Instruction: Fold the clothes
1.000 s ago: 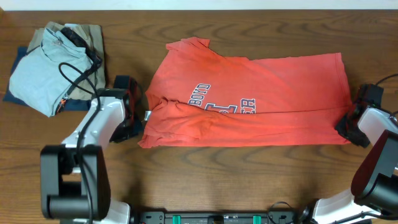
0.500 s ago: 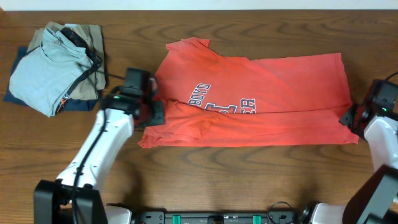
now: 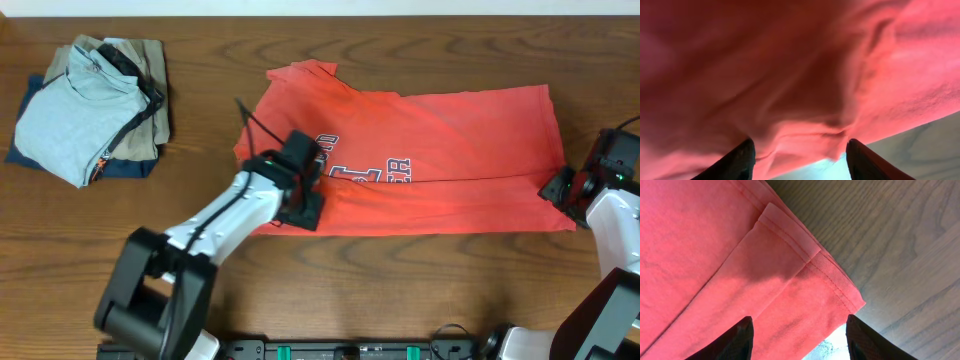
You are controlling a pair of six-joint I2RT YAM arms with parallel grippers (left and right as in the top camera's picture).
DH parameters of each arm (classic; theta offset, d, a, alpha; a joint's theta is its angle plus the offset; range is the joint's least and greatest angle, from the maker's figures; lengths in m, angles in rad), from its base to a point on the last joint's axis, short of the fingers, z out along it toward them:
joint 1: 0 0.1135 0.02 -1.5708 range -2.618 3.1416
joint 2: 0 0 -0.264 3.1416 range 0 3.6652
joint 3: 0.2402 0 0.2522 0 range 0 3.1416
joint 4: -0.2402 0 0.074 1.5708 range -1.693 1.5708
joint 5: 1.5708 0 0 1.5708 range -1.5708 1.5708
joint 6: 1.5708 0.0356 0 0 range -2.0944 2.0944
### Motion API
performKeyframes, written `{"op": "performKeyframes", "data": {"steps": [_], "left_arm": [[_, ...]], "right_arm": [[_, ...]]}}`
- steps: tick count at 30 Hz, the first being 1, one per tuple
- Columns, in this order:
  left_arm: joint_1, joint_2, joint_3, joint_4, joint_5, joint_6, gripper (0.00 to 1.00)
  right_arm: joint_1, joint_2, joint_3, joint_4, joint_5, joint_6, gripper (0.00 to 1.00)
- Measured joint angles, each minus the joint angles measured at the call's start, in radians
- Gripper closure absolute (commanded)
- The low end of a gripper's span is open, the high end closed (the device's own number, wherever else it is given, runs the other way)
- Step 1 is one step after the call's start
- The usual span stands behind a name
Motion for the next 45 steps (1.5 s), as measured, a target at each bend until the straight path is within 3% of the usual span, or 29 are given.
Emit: {"op": "performKeyframes", "data": {"steps": [17,21,25,26,30,37,45], "left_arm": [[-0.116,0.021,0.000,0.083,-0.025,0.003,0.41],[-0.122,0.033,0.000,0.084,-0.063,0.001,0.54],[-0.122,0.061,0.000,0.094,-0.082,0.003,0.55],[-0.122,0.067,0.000,0.098,-0.087,0.003,0.60],[-0.122,0.072,0.000,0.106,-0.099,0.005,0.94],[-0.122,0.061,0.000,0.105,-0.138,0.006,0.94],[-0.080,-0.084,0.006,0.192,-0.241,0.004,0.94]], "right_arm": [[0.000,0.000,0.000,-0.002,-0.001,0.000,0.42],[0.000,0.000,0.000,-0.002,-0.001,0.000,0.42],[0.000,0.000,0.000,-0.002,-0.001,0.000,0.42],[0.000,0.000,0.000,-0.002,-0.002,0.000,0.42],[0.000,0.000,0.000,-0.003,-0.002,0.000,0.42],[0.000,0.000,0.000,-0.002,-0.003,0.000,0.43],[0.000,0.000,0.000,-0.002,-0.004,0.000,0.42]]}}
